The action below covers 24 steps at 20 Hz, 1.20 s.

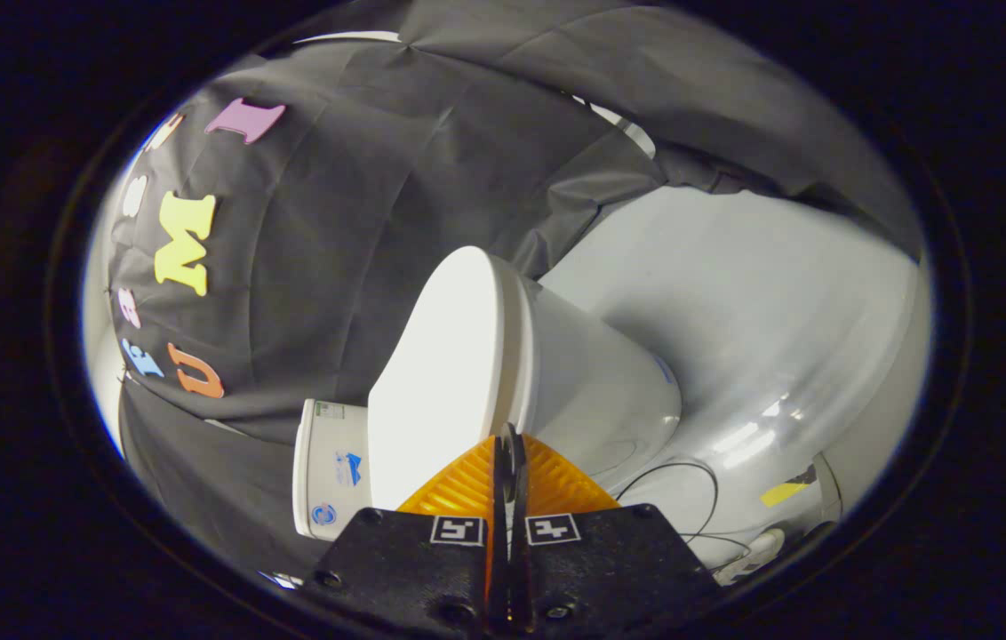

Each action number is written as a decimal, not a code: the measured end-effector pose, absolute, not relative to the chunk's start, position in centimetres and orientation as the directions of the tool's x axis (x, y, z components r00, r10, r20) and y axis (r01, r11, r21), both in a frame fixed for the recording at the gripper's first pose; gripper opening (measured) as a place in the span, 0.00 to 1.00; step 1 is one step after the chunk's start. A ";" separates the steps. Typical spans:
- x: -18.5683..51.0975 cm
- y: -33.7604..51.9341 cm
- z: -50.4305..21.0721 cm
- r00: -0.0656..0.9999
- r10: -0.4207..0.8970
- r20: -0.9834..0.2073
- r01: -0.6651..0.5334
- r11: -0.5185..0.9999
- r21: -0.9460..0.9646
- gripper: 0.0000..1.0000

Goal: Open the toilet lid.

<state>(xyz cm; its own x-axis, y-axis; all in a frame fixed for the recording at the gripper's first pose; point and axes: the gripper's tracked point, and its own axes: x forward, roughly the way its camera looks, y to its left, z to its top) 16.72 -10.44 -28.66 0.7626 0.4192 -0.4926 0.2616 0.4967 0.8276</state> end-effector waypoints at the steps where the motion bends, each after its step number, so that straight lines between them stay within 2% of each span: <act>1: 16.8 -10.5 -28.1 0.762 0.414 -0.498 0.275 0.489 0.828 0.04; 15: 16.2 -8.7 -19.0 0.800 0.303 -0.518 0.217 0.659 0.720 0.04; 24: 15.9 -5.5 -11.7 0.841 0.263 -0.473 0.137 0.742 0.656 0.04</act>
<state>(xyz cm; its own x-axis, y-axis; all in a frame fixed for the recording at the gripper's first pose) 15.86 -5.52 -11.70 0.8411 0.2628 -0.4728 0.1370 0.7420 0.6562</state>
